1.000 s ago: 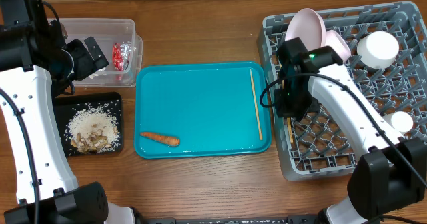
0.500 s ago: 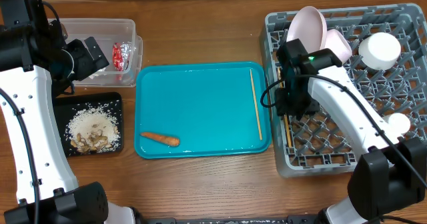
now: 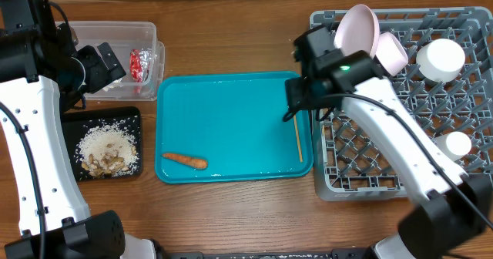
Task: Sort waste into correct bins and load items into the dishwasher
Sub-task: 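Grasp the second chopstick with the right gripper and place it in the rack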
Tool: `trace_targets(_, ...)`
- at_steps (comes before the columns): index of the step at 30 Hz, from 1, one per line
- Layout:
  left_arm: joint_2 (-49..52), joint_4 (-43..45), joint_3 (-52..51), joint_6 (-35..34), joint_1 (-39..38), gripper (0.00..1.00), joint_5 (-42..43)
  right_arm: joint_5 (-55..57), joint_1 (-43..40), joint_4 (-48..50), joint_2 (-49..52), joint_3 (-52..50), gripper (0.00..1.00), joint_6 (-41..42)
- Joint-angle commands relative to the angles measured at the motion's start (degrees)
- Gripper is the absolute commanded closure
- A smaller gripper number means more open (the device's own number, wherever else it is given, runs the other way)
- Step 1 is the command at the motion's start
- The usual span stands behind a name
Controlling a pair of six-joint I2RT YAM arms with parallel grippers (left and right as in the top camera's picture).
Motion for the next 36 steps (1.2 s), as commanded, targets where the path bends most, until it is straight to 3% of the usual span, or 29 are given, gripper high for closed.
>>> trace_targets(1, -0.28, -0.15, 0.07, 1.05, -0.04, 0.0, 0.68, -0.04, 0.74, -0.28, 5.9, 0.28, 0.37, 0.55)
trace_targets(15, -0.28, -0.35, 0.04, 1.05, -0.02, 0.0, 0.66, -1.97, 0.74, 0.81, 21.57, 0.28, 0.38, 2.01)
trace_targets(24, -0.28, -0.35, 0.04, 1.05, -0.02, 0.0, 0.63, -2.03, 0.79, 1.22, 24.22, 0.28, 0.44, 2.01)
trace_targets(33, -0.28, -0.35, 0.04, 1.05, -0.02, 0.0, 0.66, -5.81, 0.79, 1.2, 24.22, 0.28, 0.92, 1.99)
trace_targets(36, -0.28, -0.33, 0.04, 1.05, -0.02, 0.0, 0.66, -7.98, 0.79, 0.92, 24.2, 0.28, 0.96, 1.99)
